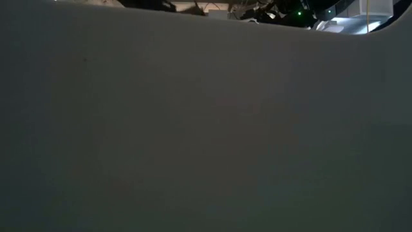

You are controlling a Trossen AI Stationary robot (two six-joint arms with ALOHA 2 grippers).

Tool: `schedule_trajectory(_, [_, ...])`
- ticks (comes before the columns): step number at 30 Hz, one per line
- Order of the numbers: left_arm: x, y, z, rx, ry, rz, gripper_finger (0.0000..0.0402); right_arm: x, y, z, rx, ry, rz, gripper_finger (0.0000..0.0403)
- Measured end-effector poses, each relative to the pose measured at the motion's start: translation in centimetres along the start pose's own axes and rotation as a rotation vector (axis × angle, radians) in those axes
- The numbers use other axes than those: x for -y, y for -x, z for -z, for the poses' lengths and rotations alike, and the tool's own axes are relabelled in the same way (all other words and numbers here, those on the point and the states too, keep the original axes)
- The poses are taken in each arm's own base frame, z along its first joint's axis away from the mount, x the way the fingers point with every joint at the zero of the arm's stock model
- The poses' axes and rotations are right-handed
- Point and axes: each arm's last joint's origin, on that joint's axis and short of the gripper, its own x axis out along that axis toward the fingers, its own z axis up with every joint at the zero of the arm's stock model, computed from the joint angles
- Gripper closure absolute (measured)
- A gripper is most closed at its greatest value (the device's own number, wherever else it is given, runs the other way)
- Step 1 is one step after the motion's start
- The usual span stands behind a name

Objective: Sort spices by type
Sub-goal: Put the black seasoning bottle into the bottom white bin

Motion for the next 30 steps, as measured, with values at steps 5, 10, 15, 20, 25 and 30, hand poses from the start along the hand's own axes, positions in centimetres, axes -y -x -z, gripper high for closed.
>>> schedule_trajectory(5, [-0.1,2.9,0.8,0.054,-0.024,0.003,0.0123,0.0,0.0,0.0,0.000,0.000,0.000,0.0084])
schedule_trajectory(10, [-0.4,3.3,4.6,0.147,-0.021,-0.011,0.0130,0.0,0.0,0.0,0.000,0.001,-0.001,0.0084])
schedule_trajectory(15, [-0.5,3.2,8.5,0.423,0.028,-0.042,0.0136,0.0,0.0,0.0,-0.002,-0.012,-0.001,0.0084])
schedule_trajectory(20, [-0.9,5.1,9.9,0.731,0.007,-0.116,0.0137,0.0,0.0,-0.4,0.042,-0.039,0.001,0.0084])
schedule_trajectory(25, [-1.5,7.4,9.9,0.866,-0.009,-0.177,0.0137,-0.9,0.0,-0.3,0.034,-0.067,-0.157,0.0084])
schedule_trajectory(30, [-1.4,8.3,10.5,0.834,-0.030,-0.168,0.0137,-4.3,-1.4,1.2,-0.058,-0.016,-0.330,0.0084])
